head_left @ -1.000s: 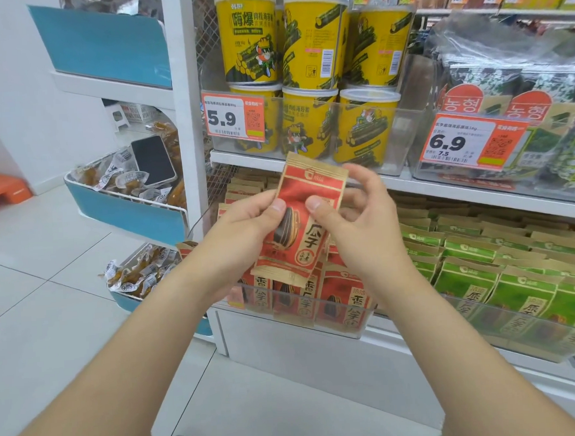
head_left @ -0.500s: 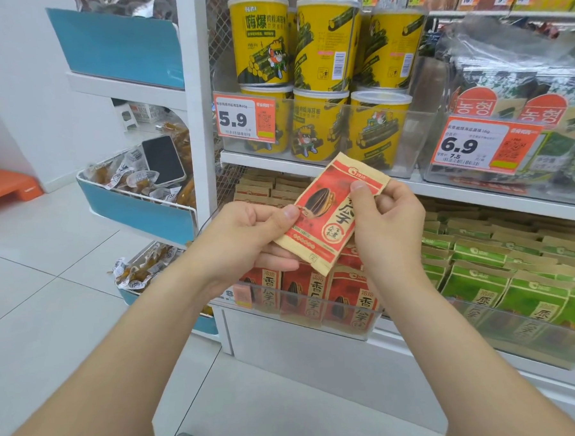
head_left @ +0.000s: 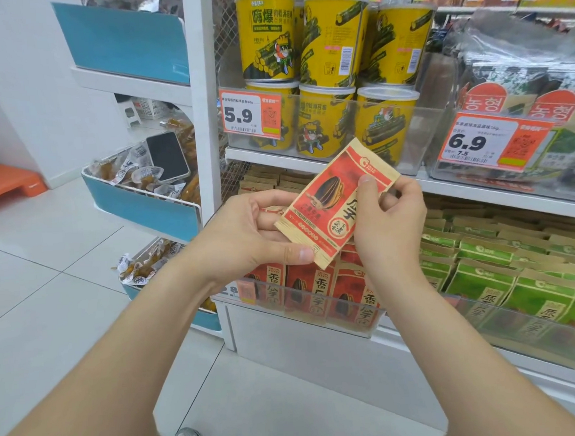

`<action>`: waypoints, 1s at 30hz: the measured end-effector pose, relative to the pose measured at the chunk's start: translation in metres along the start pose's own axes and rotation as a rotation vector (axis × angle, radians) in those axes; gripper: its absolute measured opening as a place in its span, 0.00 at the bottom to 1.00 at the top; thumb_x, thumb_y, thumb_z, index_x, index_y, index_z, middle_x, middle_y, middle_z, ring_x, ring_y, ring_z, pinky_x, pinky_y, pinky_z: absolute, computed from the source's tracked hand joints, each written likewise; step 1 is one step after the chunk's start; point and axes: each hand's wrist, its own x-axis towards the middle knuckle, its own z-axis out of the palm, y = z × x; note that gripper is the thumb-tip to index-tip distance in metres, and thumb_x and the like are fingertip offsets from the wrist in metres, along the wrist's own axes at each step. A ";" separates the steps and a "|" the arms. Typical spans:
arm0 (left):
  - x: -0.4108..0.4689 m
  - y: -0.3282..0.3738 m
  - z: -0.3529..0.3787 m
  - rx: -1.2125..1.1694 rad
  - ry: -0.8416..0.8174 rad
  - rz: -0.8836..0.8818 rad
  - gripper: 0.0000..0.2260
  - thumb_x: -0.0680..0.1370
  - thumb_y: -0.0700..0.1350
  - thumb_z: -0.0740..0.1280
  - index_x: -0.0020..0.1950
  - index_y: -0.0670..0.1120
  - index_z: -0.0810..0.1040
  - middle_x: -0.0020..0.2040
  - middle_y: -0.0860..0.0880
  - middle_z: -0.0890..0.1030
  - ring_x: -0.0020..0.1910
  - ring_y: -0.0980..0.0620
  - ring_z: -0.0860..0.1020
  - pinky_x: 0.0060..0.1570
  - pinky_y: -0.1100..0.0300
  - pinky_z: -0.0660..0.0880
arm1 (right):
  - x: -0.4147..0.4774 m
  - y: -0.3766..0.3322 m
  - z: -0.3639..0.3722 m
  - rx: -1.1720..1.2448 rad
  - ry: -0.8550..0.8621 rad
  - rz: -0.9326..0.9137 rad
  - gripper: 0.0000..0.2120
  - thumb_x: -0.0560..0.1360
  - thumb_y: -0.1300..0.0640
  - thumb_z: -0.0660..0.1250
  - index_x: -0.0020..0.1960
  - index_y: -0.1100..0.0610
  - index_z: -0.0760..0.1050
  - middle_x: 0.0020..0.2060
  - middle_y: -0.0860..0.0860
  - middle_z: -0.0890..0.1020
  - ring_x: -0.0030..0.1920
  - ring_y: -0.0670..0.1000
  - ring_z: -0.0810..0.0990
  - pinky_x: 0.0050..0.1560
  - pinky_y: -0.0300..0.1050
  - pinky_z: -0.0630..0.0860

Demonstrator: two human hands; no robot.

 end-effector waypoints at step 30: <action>0.007 -0.059 -0.111 1.140 0.153 -0.092 0.16 0.82 0.39 0.68 0.61 0.58 0.87 0.56 0.56 0.86 0.56 0.52 0.82 0.59 0.52 0.81 | -0.014 0.038 0.096 -0.590 -0.670 -0.521 0.05 0.86 0.58 0.62 0.58 0.49 0.69 0.43 0.45 0.79 0.39 0.43 0.75 0.39 0.48 0.66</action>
